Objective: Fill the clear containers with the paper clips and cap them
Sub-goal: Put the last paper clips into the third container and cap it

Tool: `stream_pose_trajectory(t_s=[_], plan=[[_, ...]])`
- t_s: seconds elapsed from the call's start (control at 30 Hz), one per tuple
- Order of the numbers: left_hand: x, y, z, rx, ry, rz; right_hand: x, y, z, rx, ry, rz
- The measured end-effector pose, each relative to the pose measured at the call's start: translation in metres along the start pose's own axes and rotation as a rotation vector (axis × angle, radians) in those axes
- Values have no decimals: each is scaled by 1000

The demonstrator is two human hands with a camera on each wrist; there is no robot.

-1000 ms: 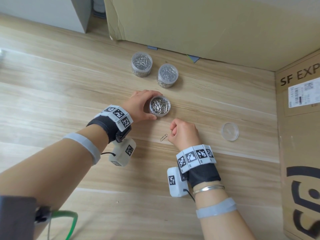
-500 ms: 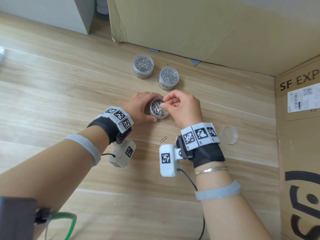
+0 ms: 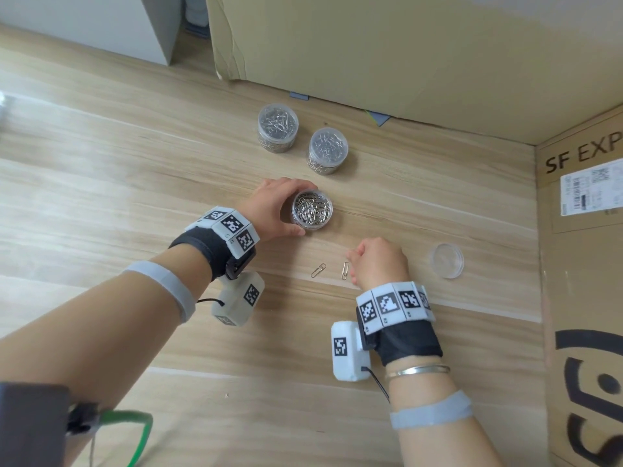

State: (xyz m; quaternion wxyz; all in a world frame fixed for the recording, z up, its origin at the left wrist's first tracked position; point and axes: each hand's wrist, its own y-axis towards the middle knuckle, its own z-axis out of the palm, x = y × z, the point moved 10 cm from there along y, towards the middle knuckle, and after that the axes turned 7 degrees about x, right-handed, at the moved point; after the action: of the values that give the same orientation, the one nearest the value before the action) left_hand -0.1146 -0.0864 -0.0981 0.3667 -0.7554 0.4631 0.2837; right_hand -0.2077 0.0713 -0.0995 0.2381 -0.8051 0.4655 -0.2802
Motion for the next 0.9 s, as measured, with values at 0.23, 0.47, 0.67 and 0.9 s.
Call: stream_pose_trajectory(t_s=[0.23,0.47,0.67,0.9], plan=[[-2,0,0,-6,22,24,27,-11,13,74,138,-160],[-2,0,0,-14,25,22,46,-24,6,80,-124,-374],[1,0,0,-9,18,20,49,-29,12,-20,-158,-311],[-1,0,1,-8,17,26,54,-27,14,-59,-154,-320]])
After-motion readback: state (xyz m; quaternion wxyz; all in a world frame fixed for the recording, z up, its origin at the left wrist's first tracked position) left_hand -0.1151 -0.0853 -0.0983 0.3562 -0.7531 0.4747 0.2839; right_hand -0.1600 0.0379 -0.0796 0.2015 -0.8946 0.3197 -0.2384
